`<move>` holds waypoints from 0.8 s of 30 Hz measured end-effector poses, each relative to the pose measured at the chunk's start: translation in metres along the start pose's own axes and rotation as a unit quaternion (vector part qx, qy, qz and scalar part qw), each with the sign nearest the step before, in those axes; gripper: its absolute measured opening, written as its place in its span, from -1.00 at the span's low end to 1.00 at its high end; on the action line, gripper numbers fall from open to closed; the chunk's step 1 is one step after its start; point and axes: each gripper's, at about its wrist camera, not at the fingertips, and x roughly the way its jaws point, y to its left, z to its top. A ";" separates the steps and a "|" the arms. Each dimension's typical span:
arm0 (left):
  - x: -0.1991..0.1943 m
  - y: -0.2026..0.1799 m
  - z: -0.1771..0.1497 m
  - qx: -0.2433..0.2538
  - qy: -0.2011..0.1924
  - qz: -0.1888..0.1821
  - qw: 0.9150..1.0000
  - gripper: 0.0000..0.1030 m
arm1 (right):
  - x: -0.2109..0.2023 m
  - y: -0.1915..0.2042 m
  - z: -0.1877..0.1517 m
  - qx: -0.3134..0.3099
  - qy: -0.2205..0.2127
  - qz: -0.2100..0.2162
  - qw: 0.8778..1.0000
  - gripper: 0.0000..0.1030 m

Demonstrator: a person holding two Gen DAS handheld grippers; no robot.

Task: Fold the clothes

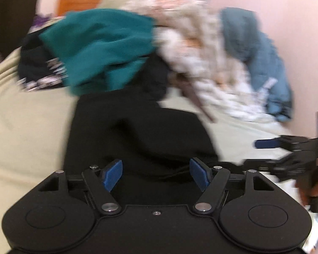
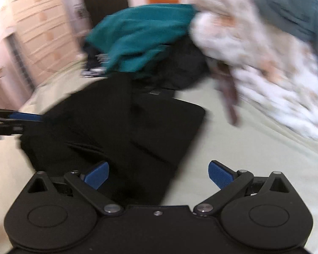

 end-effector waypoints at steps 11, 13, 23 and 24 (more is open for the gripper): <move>0.020 0.044 -0.013 0.013 0.040 0.020 0.999 0.31 | 0.097 0.077 0.010 -0.176 0.070 0.001 0.982 0.84; 0.020 0.044 -0.015 0.023 0.046 0.017 0.999 0.27 | 0.105 0.086 0.009 -0.204 0.069 -0.014 0.976 0.79; 0.029 0.052 -0.023 0.055 0.078 0.009 0.995 0.22 | 0.116 0.097 0.018 -0.232 0.060 -0.073 0.968 -0.56; 0.030 0.053 -0.023 0.052 0.080 0.007 0.995 0.22 | 0.114 0.093 0.019 -0.219 0.058 -0.081 0.971 -0.67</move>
